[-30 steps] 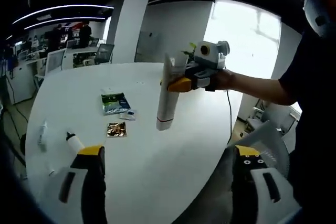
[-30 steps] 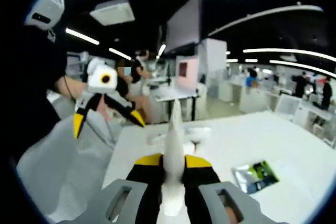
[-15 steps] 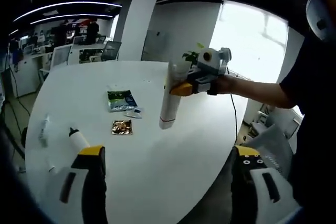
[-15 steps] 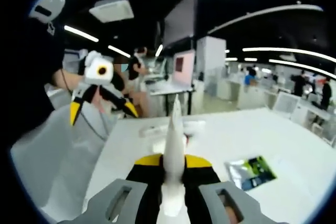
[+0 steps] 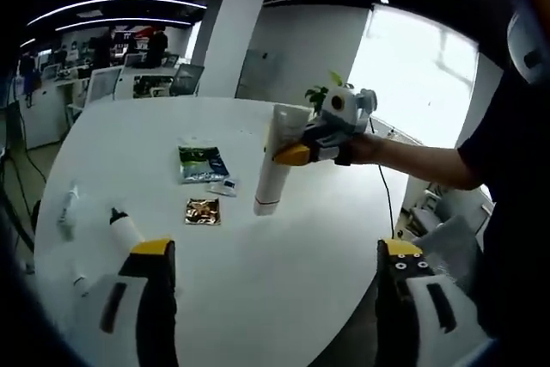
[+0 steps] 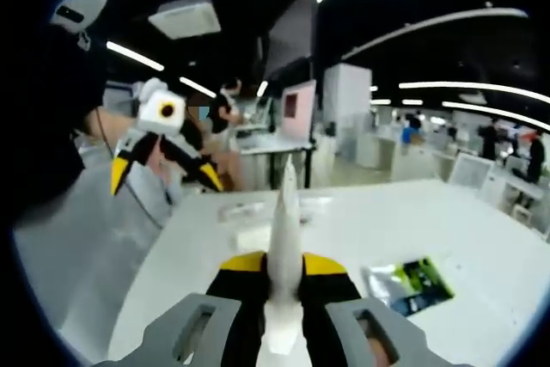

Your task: Arrange the skincare products in the storage area until every visible bottle or jar stands upright without overlapping.

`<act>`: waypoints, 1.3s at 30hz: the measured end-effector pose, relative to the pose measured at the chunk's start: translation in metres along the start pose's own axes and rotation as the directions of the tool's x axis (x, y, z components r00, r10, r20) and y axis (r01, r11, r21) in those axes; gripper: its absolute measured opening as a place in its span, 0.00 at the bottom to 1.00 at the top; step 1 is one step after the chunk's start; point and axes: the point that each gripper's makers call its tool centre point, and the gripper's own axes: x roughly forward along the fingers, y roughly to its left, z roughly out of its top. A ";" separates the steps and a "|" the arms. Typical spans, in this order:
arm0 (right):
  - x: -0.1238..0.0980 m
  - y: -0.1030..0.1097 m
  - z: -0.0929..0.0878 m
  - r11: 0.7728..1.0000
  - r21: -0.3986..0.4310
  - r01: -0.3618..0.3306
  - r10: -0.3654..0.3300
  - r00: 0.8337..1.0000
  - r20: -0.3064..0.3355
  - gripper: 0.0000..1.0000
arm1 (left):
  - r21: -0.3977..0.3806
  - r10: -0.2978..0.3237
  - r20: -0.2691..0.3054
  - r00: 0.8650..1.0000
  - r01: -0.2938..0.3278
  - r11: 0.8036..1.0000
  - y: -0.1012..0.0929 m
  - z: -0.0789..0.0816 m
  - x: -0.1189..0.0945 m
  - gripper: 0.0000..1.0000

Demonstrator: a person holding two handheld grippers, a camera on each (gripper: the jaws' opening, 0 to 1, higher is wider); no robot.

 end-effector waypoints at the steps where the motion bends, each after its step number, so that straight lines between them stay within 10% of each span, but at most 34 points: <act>1: 0.001 -0.001 -0.001 1.000 -0.004 -0.001 0.001 1.000 0.000 0.06 | 0.001 0.002 -0.002 1.000 -0.002 1.000 0.001 0.000 0.001 0.91; 39: 0.009 -0.025 -0.020 0.999 -0.035 -0.026 0.027 0.999 0.041 0.09 | -0.029 -0.003 -0.057 0.998 0.001 1.000 0.019 -0.007 0.029 0.89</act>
